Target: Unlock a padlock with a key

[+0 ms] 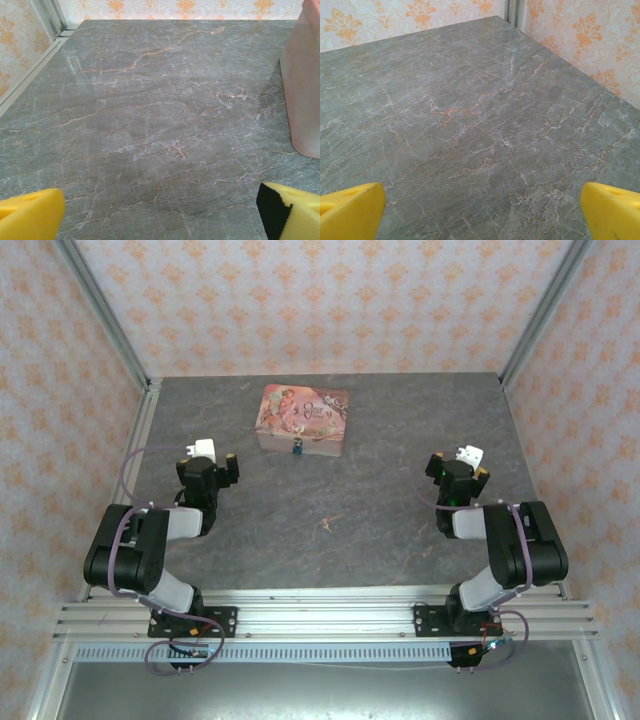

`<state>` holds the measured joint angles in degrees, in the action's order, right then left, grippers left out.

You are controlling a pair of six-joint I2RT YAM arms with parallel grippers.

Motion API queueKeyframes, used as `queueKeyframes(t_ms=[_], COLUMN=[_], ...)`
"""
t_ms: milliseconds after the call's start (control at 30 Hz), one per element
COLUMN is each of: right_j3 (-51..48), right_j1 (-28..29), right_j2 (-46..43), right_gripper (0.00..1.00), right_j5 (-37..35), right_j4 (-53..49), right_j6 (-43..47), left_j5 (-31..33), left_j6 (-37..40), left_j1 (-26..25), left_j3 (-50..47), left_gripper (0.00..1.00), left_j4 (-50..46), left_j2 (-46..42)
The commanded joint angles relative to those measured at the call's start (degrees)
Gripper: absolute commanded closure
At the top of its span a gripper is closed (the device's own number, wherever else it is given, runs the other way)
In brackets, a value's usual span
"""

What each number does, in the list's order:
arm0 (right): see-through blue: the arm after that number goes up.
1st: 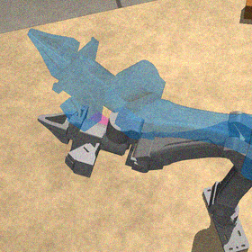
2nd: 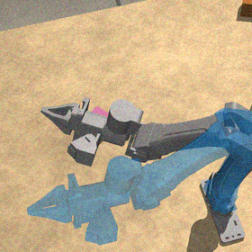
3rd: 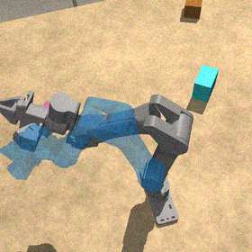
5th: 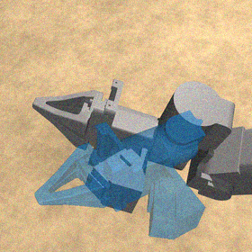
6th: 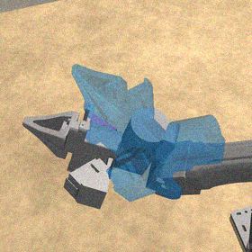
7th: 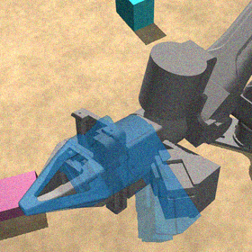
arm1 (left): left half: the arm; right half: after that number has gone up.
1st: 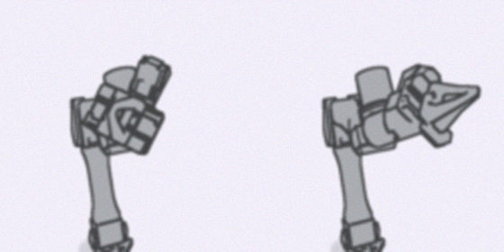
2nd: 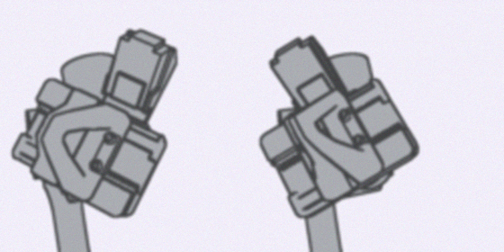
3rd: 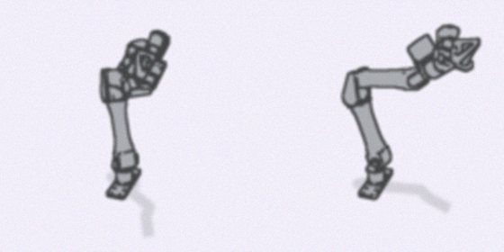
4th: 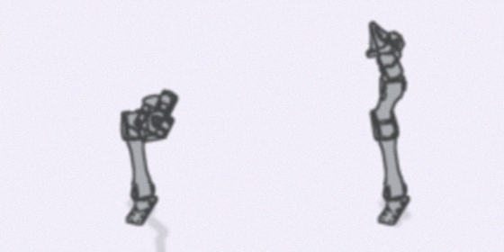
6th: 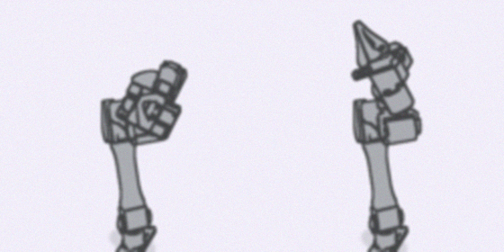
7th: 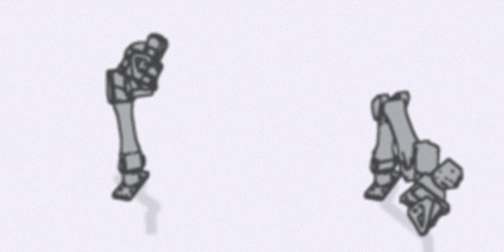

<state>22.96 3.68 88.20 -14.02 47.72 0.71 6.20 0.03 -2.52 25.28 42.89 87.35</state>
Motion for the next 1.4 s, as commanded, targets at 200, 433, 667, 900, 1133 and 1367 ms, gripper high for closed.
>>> queueKeyframes(t_ms=[200,433,667,900,1133,1367], right_j3=[-0.37,-0.35,-0.35,-0.39,1.91,13.69], right_j1=[-0.34,-0.34,-0.35,-0.34,-0.34,-0.34], right_j2=[-1.07,-1.06,-1.10,-1.06,-4.64,-12.86], right_gripper=[0.01,0.01,0.01,0.00,0.00,0.03], right_j5=[0.16,0.18,0.18,0.20,2.14,4.17], right_j4=[-0.44,-0.42,-0.44,-0.40,-7.13,-37.42], right_j6=[-0.59,-0.62,-0.54,-0.62,0.29,-7.08], left_j5=[-0.51,-0.48,-0.57,-1.07,-2.28,-3.53], left_j6=[0.72,0.67,0.67,0.65,-0.34,-4.97], left_j1=[-0.28,-0.21,-0.24,-0.02,0.17,-1.62], left_j3=[-0.62,-0.67,-0.64,-0.66,5.48,12.98], left_gripper=[0.00,0.00,0.00,0.00,0.00,0.10], left_j4=[-0.70,-0.65,-0.68,-0.65,-18.15,-43.51], left_j2=[-1.48,-1.47,-1.48,-1.48,-8.72,-17.65])
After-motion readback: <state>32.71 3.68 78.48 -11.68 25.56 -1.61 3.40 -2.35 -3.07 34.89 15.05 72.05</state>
